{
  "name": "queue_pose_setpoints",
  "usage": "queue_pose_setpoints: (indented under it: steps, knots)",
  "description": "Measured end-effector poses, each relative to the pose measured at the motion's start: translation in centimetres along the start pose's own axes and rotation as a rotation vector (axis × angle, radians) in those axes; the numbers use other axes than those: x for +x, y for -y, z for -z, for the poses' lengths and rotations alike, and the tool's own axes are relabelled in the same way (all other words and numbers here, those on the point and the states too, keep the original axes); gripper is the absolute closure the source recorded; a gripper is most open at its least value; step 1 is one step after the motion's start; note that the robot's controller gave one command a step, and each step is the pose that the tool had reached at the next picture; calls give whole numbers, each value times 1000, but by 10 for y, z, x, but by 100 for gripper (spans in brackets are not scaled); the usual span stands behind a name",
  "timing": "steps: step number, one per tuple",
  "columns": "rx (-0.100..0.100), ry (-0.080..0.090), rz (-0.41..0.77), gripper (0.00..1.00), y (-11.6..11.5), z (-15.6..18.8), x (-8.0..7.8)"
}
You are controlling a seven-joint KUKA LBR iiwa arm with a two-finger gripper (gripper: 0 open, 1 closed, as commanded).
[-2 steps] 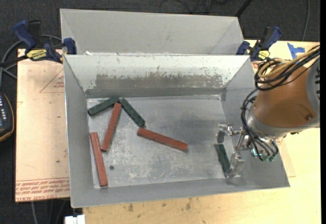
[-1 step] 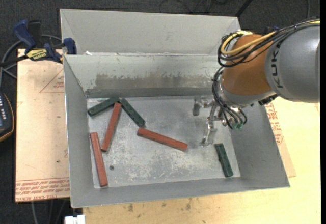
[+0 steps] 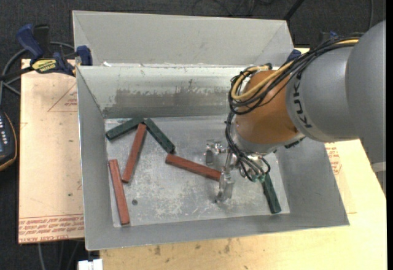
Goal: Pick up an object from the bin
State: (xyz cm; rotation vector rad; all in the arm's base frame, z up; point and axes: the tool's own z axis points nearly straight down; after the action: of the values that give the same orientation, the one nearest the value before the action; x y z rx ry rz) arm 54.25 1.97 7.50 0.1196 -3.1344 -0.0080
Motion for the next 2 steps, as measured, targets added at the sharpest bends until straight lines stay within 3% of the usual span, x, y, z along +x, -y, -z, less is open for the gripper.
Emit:
queue_pose_setpoints:
  steps: [1, 2]
  knots:
    - [4, 5, -6, 100, 5, 2, -2]
    - [3, 8, 2, 100, -24, 5, -11]
